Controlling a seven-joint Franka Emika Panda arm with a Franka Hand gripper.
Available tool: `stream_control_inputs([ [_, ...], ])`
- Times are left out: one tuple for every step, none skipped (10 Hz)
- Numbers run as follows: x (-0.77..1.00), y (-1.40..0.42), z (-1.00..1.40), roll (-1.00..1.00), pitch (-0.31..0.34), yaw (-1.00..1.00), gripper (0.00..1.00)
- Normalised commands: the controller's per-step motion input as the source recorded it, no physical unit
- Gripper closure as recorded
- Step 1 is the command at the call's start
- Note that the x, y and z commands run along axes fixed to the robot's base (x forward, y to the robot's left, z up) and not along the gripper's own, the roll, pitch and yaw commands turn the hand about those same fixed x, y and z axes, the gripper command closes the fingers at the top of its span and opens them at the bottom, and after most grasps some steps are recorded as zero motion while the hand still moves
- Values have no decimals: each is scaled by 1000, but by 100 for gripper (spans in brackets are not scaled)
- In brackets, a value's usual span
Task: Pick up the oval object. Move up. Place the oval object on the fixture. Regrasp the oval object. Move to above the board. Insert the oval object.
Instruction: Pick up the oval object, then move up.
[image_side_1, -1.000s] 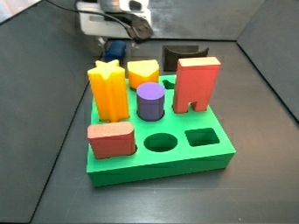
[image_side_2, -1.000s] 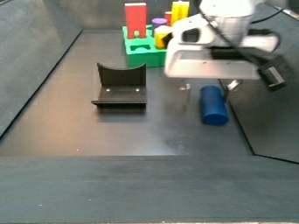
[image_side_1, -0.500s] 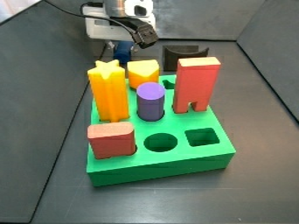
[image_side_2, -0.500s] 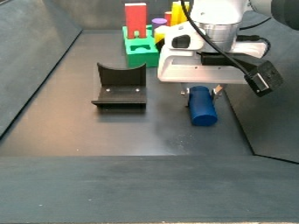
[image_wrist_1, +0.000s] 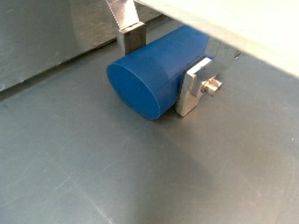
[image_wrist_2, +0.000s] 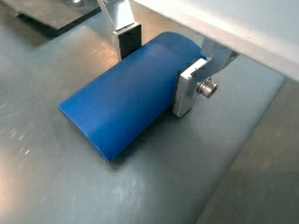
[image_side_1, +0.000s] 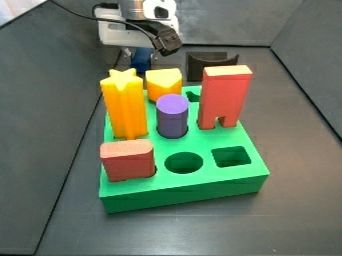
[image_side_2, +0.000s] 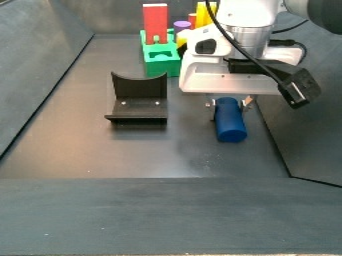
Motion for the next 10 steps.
stream_control_inputs([
  [0, 0, 0, 0, 0, 0, 100],
  [0, 0, 0, 0, 0, 0, 100],
  [0, 0, 0, 0, 0, 0, 100],
  [0, 0, 0, 0, 0, 0, 100],
  [0, 0, 0, 0, 0, 0, 100],
  [0, 0, 833, 0, 0, 0, 100],
  [6, -3, 822, 2, -1, -36, 100],
  [-7, 1, 768, 7, 11, -38, 100],
  [-13, 9, 624, 21, 33, -37, 100],
  [-11, 8, 543, 29, 43, -34, 100],
])
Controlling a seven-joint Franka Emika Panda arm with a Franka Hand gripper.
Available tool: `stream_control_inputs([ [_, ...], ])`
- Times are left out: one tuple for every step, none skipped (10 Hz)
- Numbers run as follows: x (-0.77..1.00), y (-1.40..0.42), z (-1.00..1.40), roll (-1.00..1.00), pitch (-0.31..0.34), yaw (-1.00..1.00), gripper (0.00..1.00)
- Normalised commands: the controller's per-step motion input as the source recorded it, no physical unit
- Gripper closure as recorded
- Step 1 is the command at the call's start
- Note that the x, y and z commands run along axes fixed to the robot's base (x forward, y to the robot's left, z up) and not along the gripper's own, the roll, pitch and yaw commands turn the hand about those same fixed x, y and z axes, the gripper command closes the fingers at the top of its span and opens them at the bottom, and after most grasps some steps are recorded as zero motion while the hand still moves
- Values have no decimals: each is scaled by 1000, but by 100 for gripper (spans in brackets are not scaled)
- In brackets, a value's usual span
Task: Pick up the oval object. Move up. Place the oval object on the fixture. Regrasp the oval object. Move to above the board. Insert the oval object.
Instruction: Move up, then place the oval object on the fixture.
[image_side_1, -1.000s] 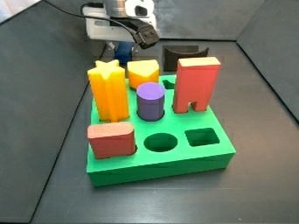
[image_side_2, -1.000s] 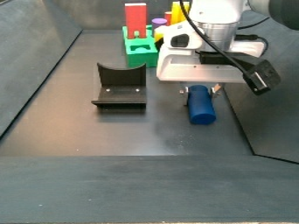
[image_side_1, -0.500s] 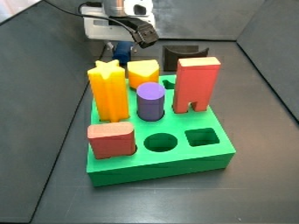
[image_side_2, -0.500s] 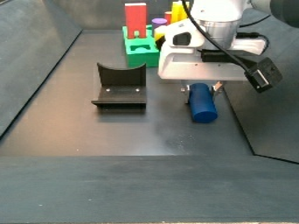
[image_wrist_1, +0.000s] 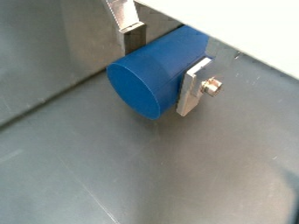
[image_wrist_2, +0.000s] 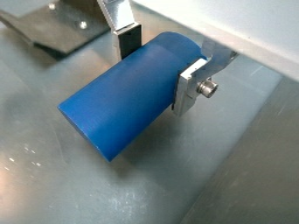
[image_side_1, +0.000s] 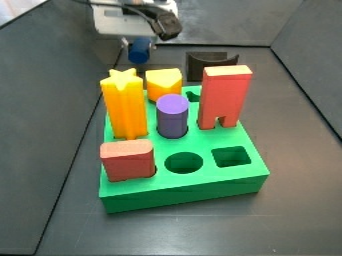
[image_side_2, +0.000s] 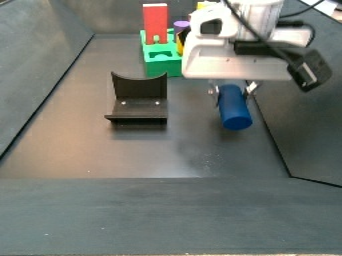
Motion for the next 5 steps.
stream_control_inputs([
  [-17, 9, 322, 52, 53, -31, 100],
  [-21, 9, 233, 62, 52, -28, 100],
  [0, 0, 1000, 0, 0, 0, 100],
  [-1, 1, 1000, 8, 5, 4, 100],
  [-10, 4, 1000, 17, 17, -1, 100],
])
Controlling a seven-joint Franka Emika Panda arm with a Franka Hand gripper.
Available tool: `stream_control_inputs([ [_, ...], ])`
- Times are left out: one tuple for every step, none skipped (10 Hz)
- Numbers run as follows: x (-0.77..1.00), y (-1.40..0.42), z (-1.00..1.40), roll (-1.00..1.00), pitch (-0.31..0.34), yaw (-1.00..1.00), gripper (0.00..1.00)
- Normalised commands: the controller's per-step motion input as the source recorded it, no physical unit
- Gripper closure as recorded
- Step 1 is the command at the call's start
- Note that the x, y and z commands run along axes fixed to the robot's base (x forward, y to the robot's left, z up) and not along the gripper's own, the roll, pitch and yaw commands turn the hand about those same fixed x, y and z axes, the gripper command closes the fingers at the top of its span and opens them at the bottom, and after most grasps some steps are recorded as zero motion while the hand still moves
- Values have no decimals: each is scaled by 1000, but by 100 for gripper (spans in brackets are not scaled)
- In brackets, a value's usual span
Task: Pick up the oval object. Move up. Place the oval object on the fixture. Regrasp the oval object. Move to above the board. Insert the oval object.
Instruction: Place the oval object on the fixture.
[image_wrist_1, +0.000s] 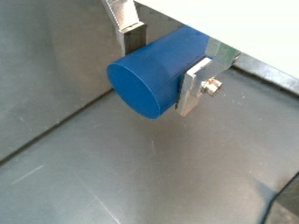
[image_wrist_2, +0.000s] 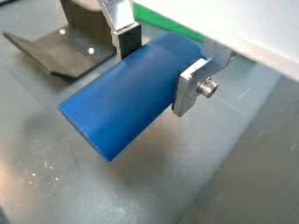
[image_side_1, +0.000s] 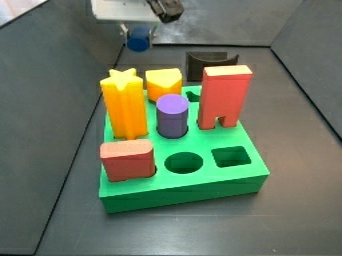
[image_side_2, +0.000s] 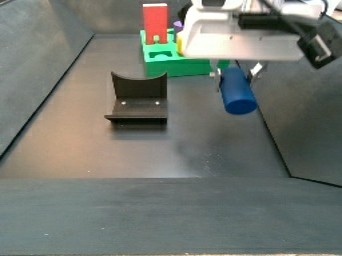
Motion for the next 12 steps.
stream_control_inputs([
  [-17, 7, 1000, 36, 26, -10, 100],
  [-22, 11, 1000, 51, 31, -15, 100],
  [-27, 13, 1000, 64, 33, -15, 100],
  [-31, 16, 1000, 75, 37, -12, 100],
  [-36, 16, 1000, 88, 45, -7, 100],
  [-32, 14, 925, 96, 49, -1, 100],
  [-26, 12, 783, 100, 55, 7, 100],
  [-16, 12, 594, 97, 64, 15, 100],
  [-8, 9, 447, 102, 74, 19, 100],
  [0, 7, 300, 105, 82, 21, 100],
  [1000, -46, 80, 59, 38, 64, 100],
  [1000, -47, 37, 50, 56, 60, 100],
])
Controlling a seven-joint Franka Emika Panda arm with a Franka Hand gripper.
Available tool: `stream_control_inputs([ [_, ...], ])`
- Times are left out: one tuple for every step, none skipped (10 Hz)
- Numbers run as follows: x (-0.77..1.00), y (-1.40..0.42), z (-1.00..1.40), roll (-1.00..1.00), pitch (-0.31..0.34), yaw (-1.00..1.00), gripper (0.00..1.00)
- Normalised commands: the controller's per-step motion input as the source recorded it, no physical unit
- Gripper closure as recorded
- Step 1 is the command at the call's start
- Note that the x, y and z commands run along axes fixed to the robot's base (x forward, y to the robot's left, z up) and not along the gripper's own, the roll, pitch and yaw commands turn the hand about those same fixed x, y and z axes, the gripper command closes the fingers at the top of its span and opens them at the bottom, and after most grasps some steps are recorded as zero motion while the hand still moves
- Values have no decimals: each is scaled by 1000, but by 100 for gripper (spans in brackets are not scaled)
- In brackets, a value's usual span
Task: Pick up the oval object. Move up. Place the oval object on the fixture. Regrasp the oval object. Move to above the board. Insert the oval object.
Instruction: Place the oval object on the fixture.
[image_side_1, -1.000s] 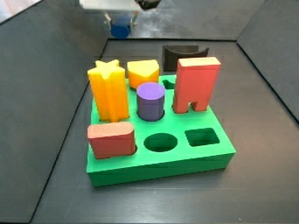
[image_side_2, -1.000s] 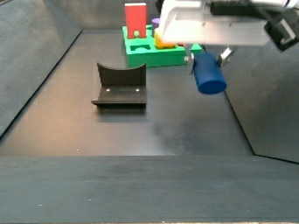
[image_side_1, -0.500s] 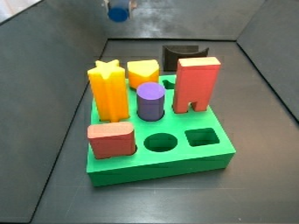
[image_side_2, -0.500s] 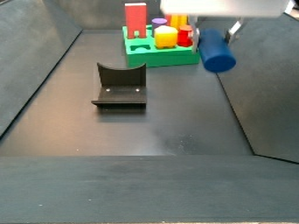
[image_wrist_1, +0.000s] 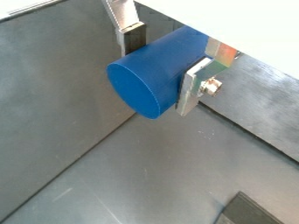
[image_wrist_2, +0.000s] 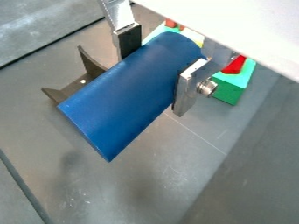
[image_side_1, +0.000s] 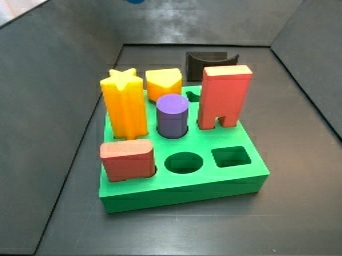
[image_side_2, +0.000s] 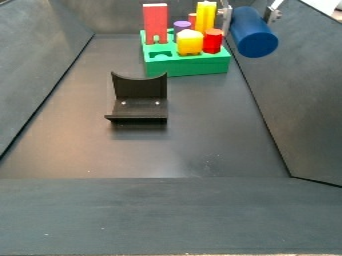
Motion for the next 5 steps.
stream_control_inputs([
  [1000, -40, 28, 36, 75, 46, 100],
  [1000, -36, 29, 26, 76, 38, 100],
  [1000, -34, 26, -2, 93, 28, 100],
  [1000, -32, 25, -12, 100, 26, 100],
  [1000, -28, 22, -29, 116, 24, 100],
])
